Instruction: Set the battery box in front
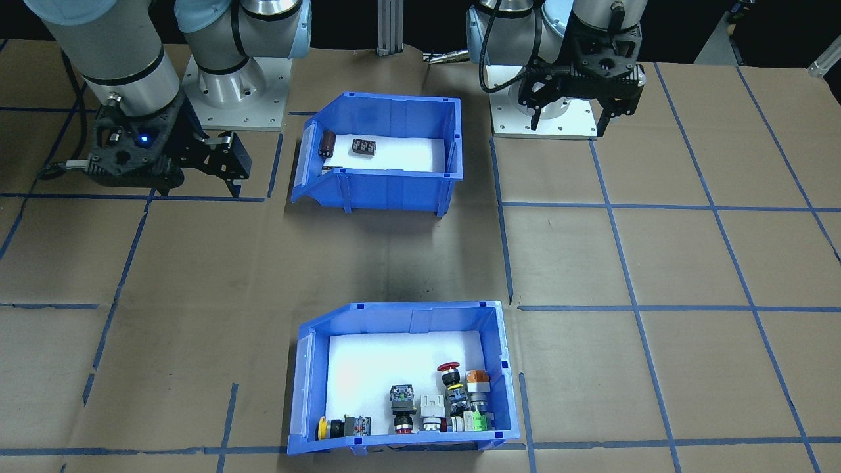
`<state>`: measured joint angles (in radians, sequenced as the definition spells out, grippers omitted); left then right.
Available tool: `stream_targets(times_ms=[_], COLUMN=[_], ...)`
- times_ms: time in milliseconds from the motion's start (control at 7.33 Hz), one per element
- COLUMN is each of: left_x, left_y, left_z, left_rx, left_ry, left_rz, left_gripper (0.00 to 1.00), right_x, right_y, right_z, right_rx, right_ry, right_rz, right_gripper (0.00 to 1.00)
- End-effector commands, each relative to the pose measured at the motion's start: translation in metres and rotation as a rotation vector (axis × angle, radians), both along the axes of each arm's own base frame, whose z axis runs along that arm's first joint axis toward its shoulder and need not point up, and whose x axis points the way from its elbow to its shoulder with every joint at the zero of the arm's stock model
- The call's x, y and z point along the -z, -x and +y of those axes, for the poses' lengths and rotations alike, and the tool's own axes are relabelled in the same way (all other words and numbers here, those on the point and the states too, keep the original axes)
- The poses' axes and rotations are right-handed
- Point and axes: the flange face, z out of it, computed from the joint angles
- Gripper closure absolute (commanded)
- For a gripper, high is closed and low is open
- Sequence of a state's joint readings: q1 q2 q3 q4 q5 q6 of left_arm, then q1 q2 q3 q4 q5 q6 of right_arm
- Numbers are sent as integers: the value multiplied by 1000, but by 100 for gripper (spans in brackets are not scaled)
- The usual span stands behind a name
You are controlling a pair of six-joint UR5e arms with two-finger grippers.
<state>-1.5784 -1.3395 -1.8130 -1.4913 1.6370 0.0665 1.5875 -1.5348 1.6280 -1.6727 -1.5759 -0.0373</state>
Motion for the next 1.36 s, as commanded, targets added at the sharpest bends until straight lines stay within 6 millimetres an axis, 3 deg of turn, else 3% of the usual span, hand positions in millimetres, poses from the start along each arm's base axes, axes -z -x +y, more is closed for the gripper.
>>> stream_targets(times_ms=[0, 273, 409, 682, 818, 955, 1091, 1227], left_x=[6, 7, 12, 30, 46, 65, 83, 95], left_y=[1, 6, 14, 49, 77, 106, 126, 147], left_z=[9, 13, 20, 41, 61, 87, 107, 133], left_rx=[-386, -651, -840, -1063, -1209, -1244, -1318, -1410], left_ry=[30, 20, -1, -31, -52, -67, -70, -79], left_rz=[36, 89, 118, 123, 105, 75, 63, 61], left_gripper=[1, 1, 1, 1, 1, 1, 1, 1], right_x=[13, 29, 35, 51, 49, 52, 64, 77], right_y=[-24, -64, -98, -174, -202, -228, -254, -269], right_z=[-11, -40, -60, -96, -107, -113, -113, -113], right_rx=[-204, -416, -564, -867, -1021, -1171, -1321, -1431], right_ry=[11, -2, 13, 28, 50, 63, 58, 45], right_rz=[1, 2, 5, 13, 26, 22, 24, 27], right_gripper=[0, 0, 0, 0, 0, 0, 1, 1])
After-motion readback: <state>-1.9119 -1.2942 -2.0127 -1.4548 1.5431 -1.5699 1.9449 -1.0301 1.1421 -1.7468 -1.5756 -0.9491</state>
